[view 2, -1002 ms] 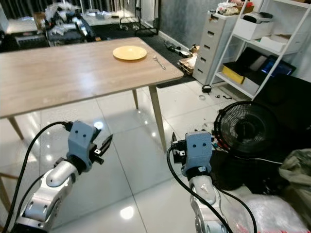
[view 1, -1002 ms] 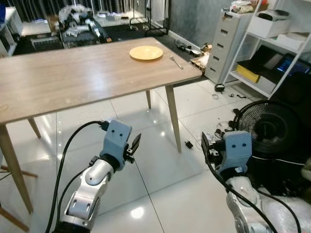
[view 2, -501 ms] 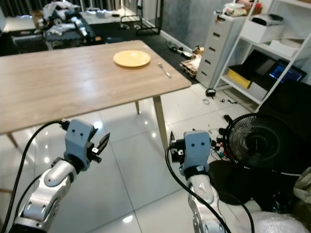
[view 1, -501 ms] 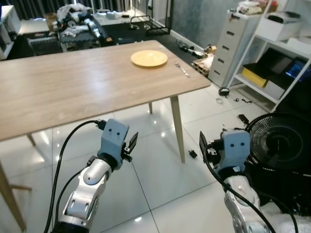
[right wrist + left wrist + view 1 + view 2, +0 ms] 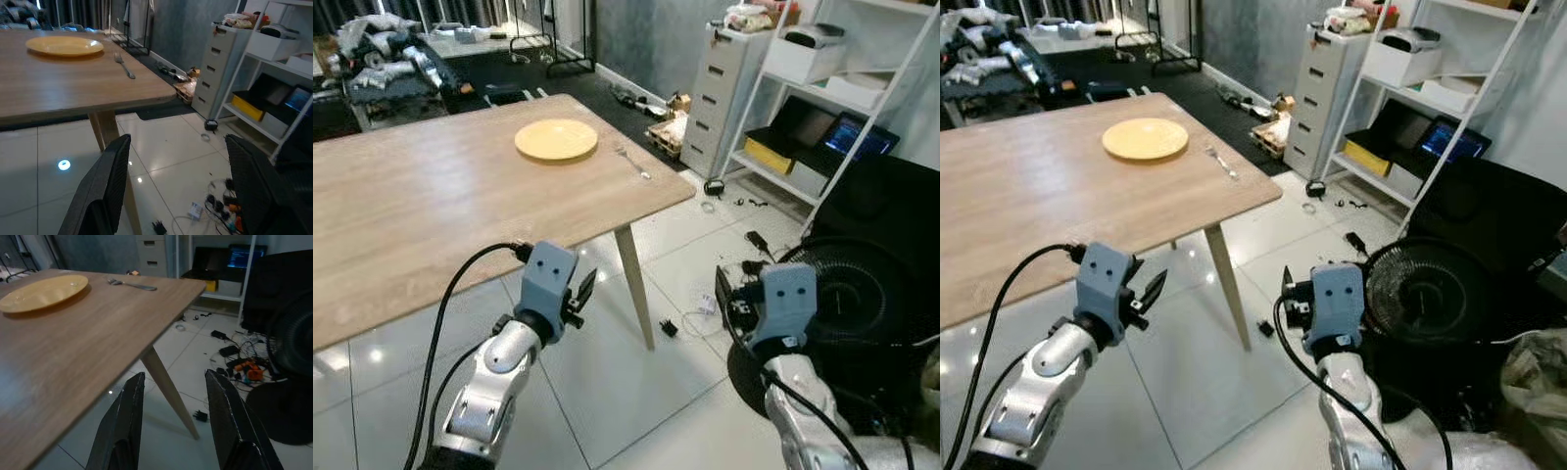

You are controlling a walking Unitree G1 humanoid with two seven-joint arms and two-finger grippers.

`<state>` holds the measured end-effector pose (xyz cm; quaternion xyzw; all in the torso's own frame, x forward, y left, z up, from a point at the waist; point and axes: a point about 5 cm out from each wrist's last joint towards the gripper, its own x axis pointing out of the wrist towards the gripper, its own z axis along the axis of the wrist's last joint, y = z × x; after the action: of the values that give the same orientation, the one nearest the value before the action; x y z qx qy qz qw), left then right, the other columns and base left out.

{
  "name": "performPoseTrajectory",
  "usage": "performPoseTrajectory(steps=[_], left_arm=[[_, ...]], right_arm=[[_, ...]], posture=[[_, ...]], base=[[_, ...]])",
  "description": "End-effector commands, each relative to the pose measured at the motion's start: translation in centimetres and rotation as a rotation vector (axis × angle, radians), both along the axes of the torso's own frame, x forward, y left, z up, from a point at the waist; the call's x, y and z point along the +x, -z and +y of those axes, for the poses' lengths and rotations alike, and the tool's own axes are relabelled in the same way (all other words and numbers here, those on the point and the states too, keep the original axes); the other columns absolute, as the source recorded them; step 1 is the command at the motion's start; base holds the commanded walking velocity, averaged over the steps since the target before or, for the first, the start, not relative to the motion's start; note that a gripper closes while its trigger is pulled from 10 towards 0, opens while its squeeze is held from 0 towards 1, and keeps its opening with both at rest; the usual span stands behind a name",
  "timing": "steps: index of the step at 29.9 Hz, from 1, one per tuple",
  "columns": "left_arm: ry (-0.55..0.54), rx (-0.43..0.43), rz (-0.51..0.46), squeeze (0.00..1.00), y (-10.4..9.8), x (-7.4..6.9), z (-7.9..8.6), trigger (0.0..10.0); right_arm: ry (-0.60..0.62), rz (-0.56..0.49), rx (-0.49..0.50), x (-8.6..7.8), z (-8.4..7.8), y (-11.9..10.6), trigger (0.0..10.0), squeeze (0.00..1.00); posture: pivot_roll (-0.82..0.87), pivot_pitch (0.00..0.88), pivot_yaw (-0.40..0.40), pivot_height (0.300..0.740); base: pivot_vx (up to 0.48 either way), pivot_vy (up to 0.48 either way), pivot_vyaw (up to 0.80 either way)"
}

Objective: Setting the table

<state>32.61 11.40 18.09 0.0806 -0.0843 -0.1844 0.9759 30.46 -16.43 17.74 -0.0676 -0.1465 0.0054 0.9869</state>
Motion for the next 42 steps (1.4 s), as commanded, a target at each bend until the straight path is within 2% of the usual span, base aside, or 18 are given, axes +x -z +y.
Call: performPoseTrajectory(steps=[1,42], left_arm=[[0.004,0.011,0.012,0.00,0.31,-0.10,-0.12,10.0],[-0.005,0.019,0.011,0.00,0.28,-0.12,0.09,10.0]], right_arm=[[0.014,0.014,0.000,-0.13,-0.46,0.43,10.0,0.00],[-0.019,-0.001,0.000,0.03,0.17,0.02,10.0,0.00]], posture=[[0.00,0.093,0.071,0.740],[0.00,0.093,0.071,0.740]], base=[[0.480,0.000,0.00],[0.479,0.000,0.00]])
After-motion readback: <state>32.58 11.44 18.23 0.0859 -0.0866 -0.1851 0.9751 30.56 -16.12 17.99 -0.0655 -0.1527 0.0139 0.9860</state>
